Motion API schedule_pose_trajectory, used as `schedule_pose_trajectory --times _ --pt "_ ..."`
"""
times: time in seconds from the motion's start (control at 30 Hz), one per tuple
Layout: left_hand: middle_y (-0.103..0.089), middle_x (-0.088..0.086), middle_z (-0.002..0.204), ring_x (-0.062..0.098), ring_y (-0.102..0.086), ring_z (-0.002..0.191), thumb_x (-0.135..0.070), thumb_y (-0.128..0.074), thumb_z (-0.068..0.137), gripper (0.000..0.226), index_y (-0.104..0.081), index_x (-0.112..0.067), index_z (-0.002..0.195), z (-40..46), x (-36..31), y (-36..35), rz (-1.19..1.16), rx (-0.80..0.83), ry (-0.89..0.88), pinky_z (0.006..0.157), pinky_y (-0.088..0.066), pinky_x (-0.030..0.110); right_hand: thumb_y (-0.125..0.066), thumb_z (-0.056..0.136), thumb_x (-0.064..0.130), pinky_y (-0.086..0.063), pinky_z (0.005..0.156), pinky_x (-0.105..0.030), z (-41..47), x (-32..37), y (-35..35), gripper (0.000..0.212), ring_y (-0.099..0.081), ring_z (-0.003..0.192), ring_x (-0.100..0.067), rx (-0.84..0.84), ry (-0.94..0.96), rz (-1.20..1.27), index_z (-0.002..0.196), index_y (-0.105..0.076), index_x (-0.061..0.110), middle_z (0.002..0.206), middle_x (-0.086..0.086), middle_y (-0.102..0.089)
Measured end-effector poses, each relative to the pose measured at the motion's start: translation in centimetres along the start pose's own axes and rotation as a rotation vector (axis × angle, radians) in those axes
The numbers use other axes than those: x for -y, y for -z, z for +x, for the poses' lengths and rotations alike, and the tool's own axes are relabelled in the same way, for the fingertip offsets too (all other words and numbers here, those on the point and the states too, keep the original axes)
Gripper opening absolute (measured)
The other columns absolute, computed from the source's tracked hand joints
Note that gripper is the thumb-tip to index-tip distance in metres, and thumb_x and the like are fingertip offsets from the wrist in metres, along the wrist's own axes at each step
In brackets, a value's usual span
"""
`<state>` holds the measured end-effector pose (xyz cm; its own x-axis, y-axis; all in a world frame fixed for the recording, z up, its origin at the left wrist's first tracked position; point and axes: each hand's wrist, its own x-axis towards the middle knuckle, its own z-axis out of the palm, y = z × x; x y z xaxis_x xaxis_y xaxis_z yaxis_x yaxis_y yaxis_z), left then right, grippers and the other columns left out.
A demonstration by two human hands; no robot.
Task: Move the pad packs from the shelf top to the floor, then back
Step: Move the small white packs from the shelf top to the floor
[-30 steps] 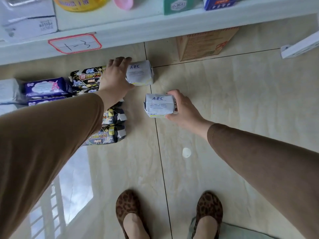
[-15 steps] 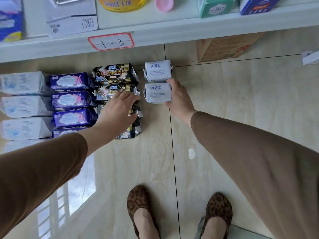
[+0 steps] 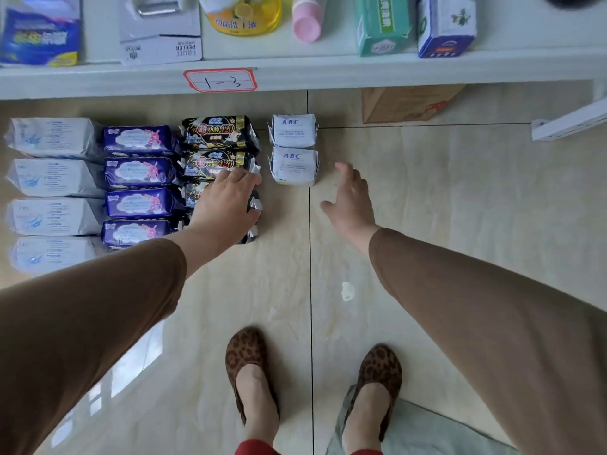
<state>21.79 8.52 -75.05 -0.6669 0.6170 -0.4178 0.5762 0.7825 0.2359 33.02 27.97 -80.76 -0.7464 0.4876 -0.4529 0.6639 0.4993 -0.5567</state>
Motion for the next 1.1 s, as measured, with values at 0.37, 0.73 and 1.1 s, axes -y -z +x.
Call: schedule_pose_trajectory --times 0.37,0.73,1.1 --pt "-0.053 0.004 0.129 0.026 -0.044 0.124 -0.025 -0.066 0.084 0.054 -0.049 -0.018 0.135 -10.6 -14.8 17.8 -0.043 -0.049 0.008 0.094 -0.046 0.042 -0.061 0.091 0.022 -0.042 0.086 -0.035 -16.5 7.2 23.6 0.044 -0.041 0.124 -0.025 0.076 0.182 -0.194 0.132 -0.046 0.018 0.134 -0.003 -0.049" --pt "-0.052 0.0 0.134 0.025 -0.044 0.126 -0.029 -0.069 0.085 0.053 -0.051 -0.022 0.134 -22.5 -27.7 45.7 -0.131 -0.311 -0.087 0.096 -0.044 0.042 -0.062 0.091 0.028 -0.042 0.093 -0.033 -30.7 23.7 50.7 0.038 -0.043 0.126 -0.019 -0.096 0.358 -0.137 0.127 -0.054 0.02 0.132 0.002 -0.054" --pt "-0.053 0.001 0.132 0.024 -0.045 0.122 -0.029 -0.067 0.086 0.051 -0.051 -0.019 0.133 -21.4 -29.4 62.0 -0.165 -0.518 -0.148 0.095 -0.044 0.041 -0.059 0.093 0.027 -0.044 0.094 -0.036 -30.5 33.6 64.8 0.035 -0.044 0.123 -0.017 -0.256 0.47 -0.17 0.127 -0.053 0.022 0.132 0.005 -0.055"
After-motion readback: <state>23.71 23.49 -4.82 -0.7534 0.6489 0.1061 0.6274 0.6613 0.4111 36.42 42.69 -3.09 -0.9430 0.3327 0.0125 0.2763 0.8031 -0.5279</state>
